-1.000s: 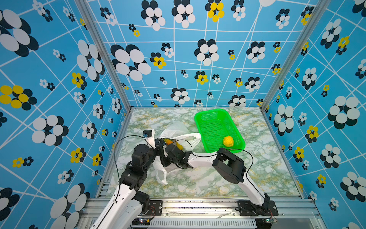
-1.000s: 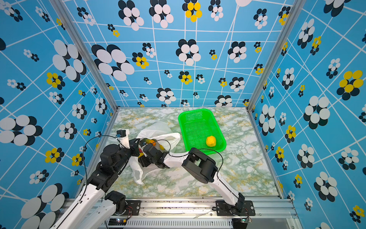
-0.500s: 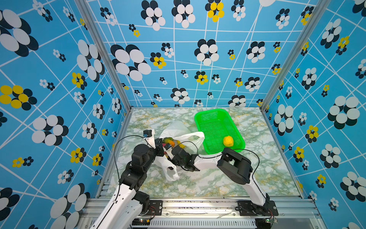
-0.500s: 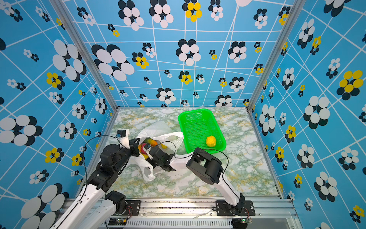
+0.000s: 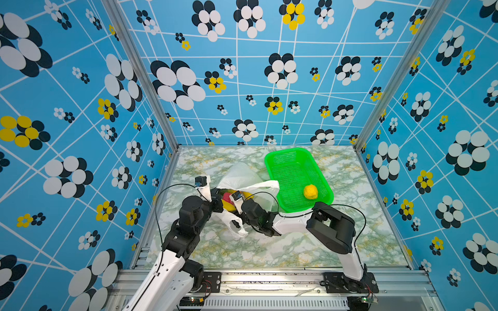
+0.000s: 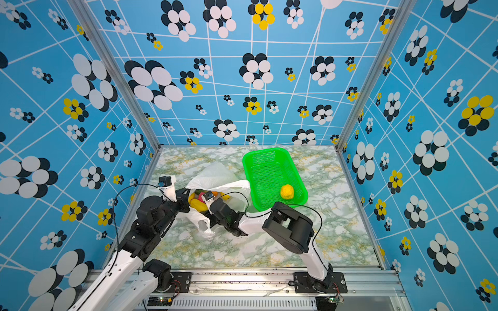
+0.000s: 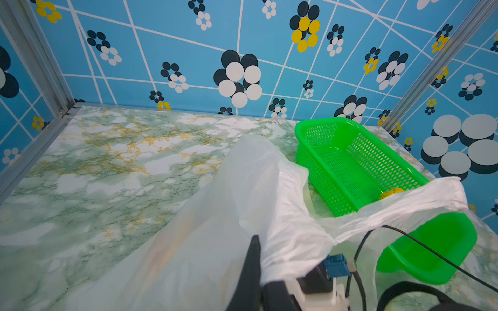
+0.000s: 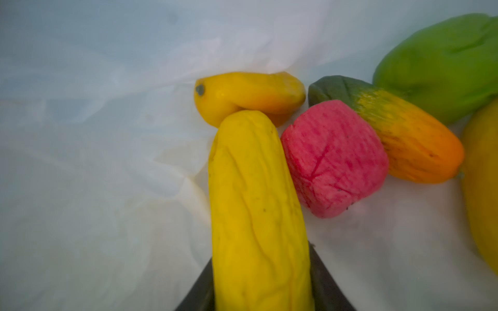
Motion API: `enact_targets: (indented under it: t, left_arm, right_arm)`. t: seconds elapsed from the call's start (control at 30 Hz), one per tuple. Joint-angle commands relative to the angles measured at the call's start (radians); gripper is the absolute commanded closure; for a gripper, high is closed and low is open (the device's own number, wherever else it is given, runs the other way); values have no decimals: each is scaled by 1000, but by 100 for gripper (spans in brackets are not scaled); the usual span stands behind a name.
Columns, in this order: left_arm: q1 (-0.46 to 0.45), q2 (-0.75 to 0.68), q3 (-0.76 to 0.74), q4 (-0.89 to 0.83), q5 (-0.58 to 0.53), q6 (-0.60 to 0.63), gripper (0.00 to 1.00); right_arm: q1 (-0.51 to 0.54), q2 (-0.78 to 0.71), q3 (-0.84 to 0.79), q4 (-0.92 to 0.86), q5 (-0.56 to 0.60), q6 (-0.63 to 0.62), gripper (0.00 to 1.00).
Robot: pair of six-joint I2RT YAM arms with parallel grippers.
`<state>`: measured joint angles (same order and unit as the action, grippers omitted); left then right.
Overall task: Untie the knot of the plastic bag and take out the fruit
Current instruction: 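Grasp the long yellow fruit inside the bag with the right gripper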
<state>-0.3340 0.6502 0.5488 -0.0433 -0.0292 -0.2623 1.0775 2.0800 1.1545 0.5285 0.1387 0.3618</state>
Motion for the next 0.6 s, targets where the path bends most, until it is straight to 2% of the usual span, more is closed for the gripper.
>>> enact_targets:
  t: [0.0,0.13,0.33,0.47,0.57]
  left_arm:
    - [-1,-15,-11,-10,0,9,100]
    - [-1,-12,-11,-9,0,9,100]
    - [-1,-14,-10,-10,-6,12,100]
    - [-1,-18,-10,-14,-11,13,100]
    - [-1,-20,-12,-13,-11,12,100]
  right_arm:
    - [-10,-34,-34,-41,241,54,58]
    - [-9,-30,-48,-40,246,75,57]
    - [10,-77,-175,133,132,73,26]
    - [28,-146,-270,239,102,48,20]
    - [28,-170,-270,211,138,46,14]
